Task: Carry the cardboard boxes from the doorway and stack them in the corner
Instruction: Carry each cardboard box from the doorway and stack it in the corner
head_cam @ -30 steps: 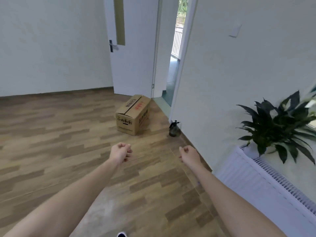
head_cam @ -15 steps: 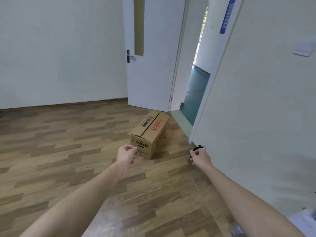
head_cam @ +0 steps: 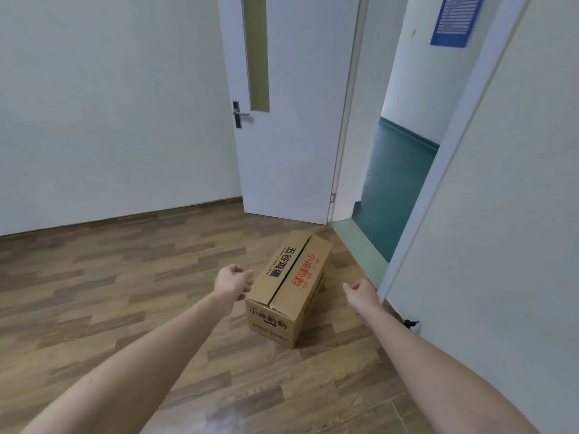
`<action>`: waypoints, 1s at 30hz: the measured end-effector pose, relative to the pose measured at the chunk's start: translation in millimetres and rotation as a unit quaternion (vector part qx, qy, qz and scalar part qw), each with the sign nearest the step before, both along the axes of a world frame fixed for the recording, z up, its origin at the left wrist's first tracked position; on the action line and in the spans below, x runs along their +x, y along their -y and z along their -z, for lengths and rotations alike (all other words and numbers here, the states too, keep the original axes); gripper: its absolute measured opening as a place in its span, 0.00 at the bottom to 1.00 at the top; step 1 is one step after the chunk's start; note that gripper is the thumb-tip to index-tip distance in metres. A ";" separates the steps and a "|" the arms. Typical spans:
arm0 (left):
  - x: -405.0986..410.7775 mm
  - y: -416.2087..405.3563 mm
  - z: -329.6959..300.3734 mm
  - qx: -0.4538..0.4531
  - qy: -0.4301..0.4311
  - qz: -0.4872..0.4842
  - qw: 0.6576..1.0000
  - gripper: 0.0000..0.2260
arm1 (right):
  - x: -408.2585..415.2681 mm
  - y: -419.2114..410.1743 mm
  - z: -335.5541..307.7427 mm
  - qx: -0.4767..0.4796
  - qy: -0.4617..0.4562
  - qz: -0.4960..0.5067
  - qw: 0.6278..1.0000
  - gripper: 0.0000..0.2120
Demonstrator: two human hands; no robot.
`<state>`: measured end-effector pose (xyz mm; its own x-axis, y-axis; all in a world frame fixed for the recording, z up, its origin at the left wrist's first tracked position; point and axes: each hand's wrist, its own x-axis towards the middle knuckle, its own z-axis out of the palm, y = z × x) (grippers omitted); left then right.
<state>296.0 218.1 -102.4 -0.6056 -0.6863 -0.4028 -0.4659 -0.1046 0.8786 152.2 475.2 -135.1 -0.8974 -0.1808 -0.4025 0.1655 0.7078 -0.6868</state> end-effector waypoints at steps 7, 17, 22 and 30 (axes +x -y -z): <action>-150.6 72.8 23.2 -0.059 0.035 0.025 0.997 0.07 | -123.5 87.0 17.6 -0.042 0.034 0.054 0.997 0.15; -384.5 220.2 146.7 -0.068 0.162 0.108 0.979 0.08 | -313.8 218.6 144.9 -0.068 0.140 0.194 0.969 0.25; -483.8 271.3 224.7 -0.055 0.218 0.165 0.960 0.14 | -390.6 257.1 224.6 -0.034 0.191 0.265 0.945 0.34; -582.8 294.4 409.3 -0.004 0.279 0.200 0.939 0.28 | -475.4 304.3 368.2 -0.069 0.255 0.325 0.908 0.38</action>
<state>-286.8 -76.3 -511.6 -0.5119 -0.4535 -0.7296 -0.8545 0.1812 0.4868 -323.3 171.0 -503.3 -0.5365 0.2403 -0.8090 0.8385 0.2607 -0.4786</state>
